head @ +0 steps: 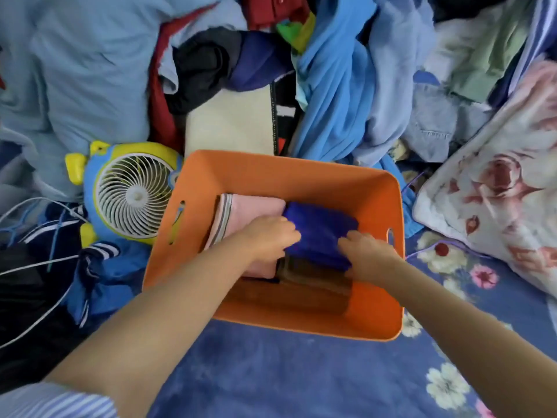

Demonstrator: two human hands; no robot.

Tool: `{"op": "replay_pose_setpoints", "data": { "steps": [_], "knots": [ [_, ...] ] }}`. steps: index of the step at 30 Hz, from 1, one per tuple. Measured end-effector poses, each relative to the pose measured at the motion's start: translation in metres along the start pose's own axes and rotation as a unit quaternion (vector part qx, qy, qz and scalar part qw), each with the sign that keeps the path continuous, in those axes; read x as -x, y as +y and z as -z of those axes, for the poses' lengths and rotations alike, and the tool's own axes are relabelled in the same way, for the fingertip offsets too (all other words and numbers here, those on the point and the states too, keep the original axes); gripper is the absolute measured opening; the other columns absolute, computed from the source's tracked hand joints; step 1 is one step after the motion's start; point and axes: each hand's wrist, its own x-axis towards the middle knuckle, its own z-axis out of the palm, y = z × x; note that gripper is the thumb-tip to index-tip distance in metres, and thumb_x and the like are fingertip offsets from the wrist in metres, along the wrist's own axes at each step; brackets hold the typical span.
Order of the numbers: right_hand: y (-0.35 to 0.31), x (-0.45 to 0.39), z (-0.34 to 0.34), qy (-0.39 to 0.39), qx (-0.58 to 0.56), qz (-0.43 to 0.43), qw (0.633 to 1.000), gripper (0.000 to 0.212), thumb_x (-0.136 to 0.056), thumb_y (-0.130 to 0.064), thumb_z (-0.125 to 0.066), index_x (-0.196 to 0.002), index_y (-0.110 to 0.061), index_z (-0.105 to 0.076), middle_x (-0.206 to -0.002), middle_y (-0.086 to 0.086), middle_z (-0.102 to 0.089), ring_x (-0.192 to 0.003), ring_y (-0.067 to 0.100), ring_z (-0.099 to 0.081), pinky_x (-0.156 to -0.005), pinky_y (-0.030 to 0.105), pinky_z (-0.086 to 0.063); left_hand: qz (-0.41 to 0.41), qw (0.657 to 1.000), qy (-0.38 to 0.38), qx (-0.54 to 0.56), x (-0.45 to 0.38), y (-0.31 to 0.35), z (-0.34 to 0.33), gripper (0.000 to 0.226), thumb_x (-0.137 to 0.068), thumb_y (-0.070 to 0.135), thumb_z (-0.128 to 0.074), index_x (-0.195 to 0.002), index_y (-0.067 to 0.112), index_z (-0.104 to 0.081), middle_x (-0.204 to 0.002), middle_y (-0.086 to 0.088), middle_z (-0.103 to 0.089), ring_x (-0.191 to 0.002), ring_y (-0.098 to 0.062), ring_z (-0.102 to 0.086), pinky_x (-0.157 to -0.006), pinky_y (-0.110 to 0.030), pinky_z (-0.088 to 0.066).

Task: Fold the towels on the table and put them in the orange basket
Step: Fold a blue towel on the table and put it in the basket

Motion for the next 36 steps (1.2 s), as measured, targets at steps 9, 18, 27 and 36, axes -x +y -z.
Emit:
{"op": "replay_pose_setpoints", "data": {
  "steps": [9,18,27,36],
  "knots": [
    [-0.001,-0.052,-0.029,-0.135,-0.006,-0.084,0.987,0.021,-0.089,-0.004,-0.044,-0.106,-0.003,-0.056,-0.111,0.012,-0.055,-0.112,0.03,-0.051,-0.087,0.035,-0.045,0.09,0.981,-0.031,0.171,-0.03,0.013,-0.066,0.03,-0.096,0.026,-0.041,-0.108,0.002,-0.055,-0.111,-0.018,-0.06,-0.1,-0.034,-0.057,-0.075,-0.036,-0.044],
    [0.007,-0.106,-0.048,-0.059,-0.07,-0.181,0.979,0.046,-0.087,-0.011,-0.048,-0.131,-0.008,-0.035,-0.137,0.014,-0.041,-0.126,0.029,-0.042,-0.102,0.037,-0.035,0.328,0.88,0.032,0.343,-0.08,0.013,-0.079,0.035,-0.092,0.026,-0.053,-0.117,0.002,-0.051,-0.119,-0.015,-0.057,-0.107,-0.029,-0.056,-0.081,-0.033,-0.044],
    [-0.004,-0.111,-0.043,0.068,-0.054,-0.241,0.967,0.028,-0.086,-0.014,-0.047,-0.113,-0.013,-0.052,-0.124,0.008,-0.051,-0.122,0.025,-0.036,-0.102,0.04,-0.026,0.345,0.831,0.016,0.435,-0.09,0.009,-0.08,0.02,-0.091,0.015,-0.043,-0.094,0.006,-0.061,-0.099,-0.013,-0.064,-0.095,-0.031,-0.059,-0.077,-0.033,-0.048],
    [-0.001,-0.104,-0.052,0.185,0.049,-0.225,0.955,0.026,-0.079,-0.013,-0.058,-0.104,-0.015,-0.054,-0.109,0.008,-0.056,-0.105,0.024,-0.052,-0.085,0.036,-0.042,0.319,0.928,0.132,0.135,-0.086,0.013,-0.078,0.046,-0.078,0.033,-0.065,-0.119,0.014,-0.056,-0.112,-0.003,-0.063,-0.098,-0.019,-0.063,-0.073,-0.027,-0.047]
  ]
}}
